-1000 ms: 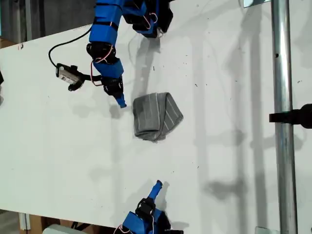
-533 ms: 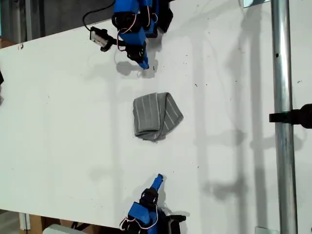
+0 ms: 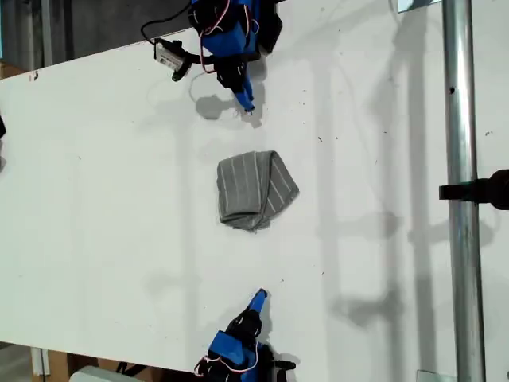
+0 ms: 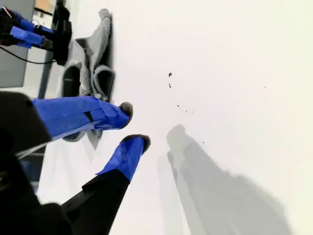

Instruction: Grasp corners of a towel and fold twice.

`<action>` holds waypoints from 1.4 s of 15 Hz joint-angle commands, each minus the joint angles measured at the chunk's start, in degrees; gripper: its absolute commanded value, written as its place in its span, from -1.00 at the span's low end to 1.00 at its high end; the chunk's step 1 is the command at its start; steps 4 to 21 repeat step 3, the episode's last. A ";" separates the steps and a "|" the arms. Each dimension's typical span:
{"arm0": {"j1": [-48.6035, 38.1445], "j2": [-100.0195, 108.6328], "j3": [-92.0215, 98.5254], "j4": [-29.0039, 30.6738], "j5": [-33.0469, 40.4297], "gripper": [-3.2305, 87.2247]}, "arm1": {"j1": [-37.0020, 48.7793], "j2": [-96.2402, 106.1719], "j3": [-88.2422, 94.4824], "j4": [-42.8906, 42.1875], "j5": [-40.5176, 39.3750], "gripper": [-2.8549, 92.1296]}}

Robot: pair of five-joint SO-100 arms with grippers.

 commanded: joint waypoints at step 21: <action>-0.62 0.18 0.26 0.00 0.44 -0.77 | -0.26 0.09 -0.79 0.44 -0.79 -0.68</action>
